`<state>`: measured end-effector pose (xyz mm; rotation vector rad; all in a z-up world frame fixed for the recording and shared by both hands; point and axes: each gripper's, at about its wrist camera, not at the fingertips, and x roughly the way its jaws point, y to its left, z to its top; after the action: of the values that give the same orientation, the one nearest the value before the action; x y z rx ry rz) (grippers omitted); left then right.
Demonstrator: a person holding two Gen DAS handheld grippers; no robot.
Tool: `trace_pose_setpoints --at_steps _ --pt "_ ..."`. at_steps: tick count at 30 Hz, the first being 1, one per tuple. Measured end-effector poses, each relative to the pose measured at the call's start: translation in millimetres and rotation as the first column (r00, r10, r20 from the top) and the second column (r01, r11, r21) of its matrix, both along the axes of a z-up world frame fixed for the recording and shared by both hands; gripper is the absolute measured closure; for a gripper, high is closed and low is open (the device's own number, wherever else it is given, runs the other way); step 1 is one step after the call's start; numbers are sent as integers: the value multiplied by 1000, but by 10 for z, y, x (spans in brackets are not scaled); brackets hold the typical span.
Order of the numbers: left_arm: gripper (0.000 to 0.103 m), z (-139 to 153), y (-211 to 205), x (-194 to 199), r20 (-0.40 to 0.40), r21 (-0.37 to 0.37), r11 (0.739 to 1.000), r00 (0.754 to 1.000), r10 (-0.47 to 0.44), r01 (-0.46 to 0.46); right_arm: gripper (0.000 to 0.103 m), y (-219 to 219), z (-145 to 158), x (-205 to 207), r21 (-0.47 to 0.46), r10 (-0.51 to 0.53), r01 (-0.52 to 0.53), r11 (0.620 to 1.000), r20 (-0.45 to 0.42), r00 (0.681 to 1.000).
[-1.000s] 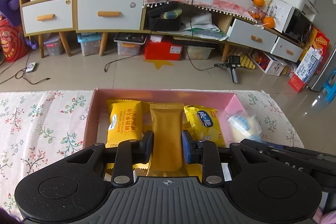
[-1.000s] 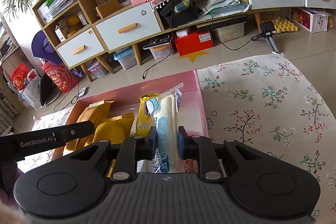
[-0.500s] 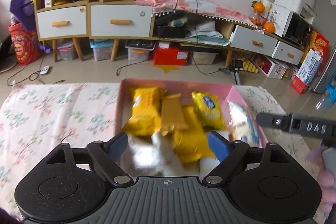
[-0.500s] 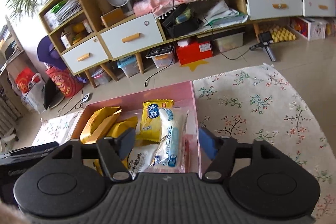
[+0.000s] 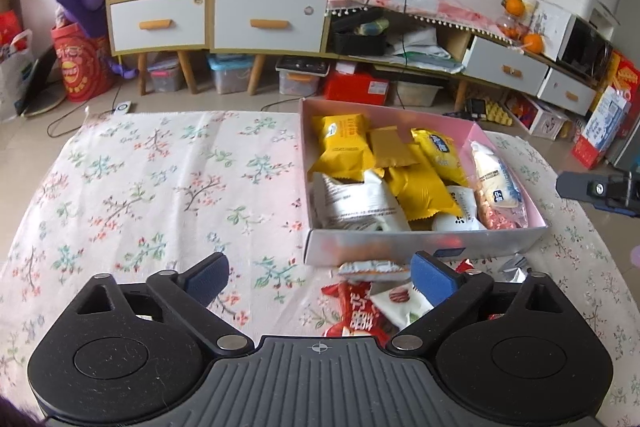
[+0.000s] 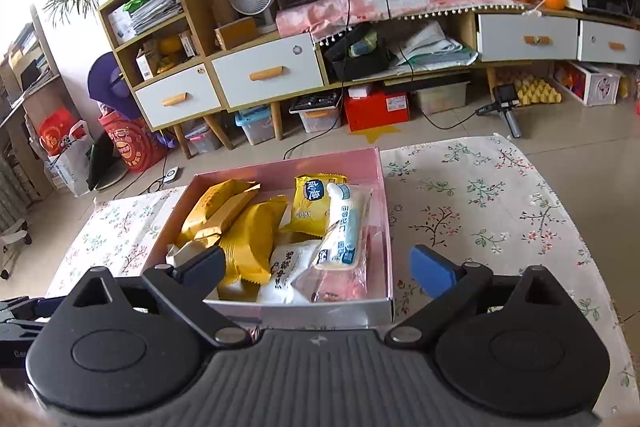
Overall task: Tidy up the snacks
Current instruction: 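Withdraw both grippers and lower them to the red candy bags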
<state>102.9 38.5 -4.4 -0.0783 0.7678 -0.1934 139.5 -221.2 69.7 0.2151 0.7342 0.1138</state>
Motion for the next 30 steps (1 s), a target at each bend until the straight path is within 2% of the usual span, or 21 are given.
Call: trace_pose_setpoints --at_steps 3,7,14,18,21,28,30 --pt "4 -80 46 -52 -1 -3 1000 1000 -4 4 0 23 -47 -60 -25 5 -5 1000 7 1000" --pt "4 -198 59 -132 -1 38 999 1000 -31 31 0 53 -157 -143 -40 20 -19 999 5 1000" --pt "4 -403 122 -194 -13 68 995 997 -79 79 0 190 -316 -239 -84 114 -114 990 -9 993" --pt "4 -451 138 -156 -24 46 995 996 -87 89 0 262 -350 -276 -128 162 -161 979 -3 987" --pt "4 -459 122 -114 -33 14 996 995 -93 94 0 275 -342 -277 -121 178 -176 977 2 984" --pt "6 -520 39 -73 -47 9 992 991 -128 129 1 337 -356 -259 -117 200 -199 973 2 980" --pt "9 -520 31 -64 -43 3 991 990 -136 136 1 353 -364 -252 -114 205 -204 972 2 979"
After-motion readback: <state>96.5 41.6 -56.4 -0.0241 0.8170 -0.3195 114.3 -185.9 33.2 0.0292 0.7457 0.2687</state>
